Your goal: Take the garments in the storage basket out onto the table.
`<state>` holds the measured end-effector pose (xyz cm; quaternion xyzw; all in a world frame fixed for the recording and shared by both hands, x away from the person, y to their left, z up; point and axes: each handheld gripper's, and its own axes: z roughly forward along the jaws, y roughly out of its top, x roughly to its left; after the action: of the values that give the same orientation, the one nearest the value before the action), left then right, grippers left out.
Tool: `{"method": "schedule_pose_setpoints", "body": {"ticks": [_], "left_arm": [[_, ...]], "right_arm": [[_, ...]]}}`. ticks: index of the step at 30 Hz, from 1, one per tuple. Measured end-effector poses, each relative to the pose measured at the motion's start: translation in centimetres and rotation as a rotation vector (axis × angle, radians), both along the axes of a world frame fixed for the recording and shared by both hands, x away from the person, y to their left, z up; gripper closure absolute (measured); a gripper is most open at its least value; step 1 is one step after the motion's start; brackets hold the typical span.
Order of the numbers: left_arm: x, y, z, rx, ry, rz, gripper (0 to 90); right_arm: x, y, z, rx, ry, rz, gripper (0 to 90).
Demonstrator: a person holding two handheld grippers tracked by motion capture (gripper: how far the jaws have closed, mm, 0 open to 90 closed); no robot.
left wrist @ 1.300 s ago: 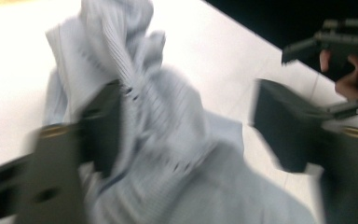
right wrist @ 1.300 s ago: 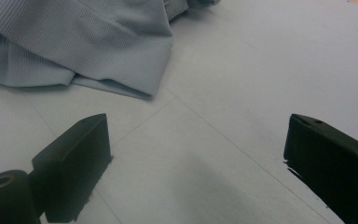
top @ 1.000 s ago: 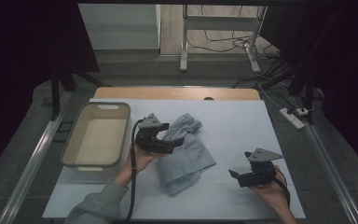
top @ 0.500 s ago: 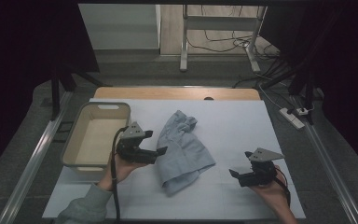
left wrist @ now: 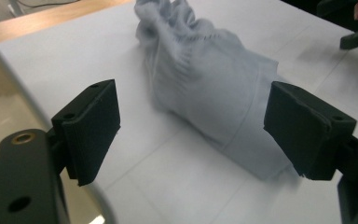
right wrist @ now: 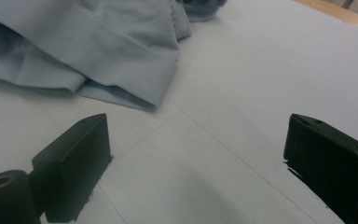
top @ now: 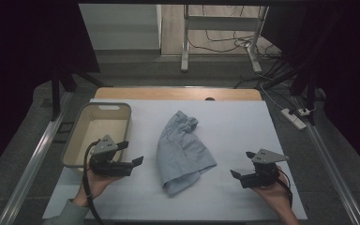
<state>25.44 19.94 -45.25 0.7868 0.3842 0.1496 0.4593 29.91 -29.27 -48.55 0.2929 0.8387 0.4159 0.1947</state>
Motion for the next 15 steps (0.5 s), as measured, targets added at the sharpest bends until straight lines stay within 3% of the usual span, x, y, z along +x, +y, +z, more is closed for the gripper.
{"method": "schedule_pose_setpoints", "body": {"ticks": [6, 15], "left_arm": [[-1.2, 1.2, -0.7, 0.005, 0.018, 0.013, 18.7], [-1.2, 1.7, -1.2, 0.013, 0.034, 0.016, 18.4]], "right_arm": [[-0.4, 0.0, 0.5, 0.027, -0.029, 0.028, 6.8], [-0.6, 0.0, 0.6, 0.029, -0.034, 0.033, 6.8]]}}
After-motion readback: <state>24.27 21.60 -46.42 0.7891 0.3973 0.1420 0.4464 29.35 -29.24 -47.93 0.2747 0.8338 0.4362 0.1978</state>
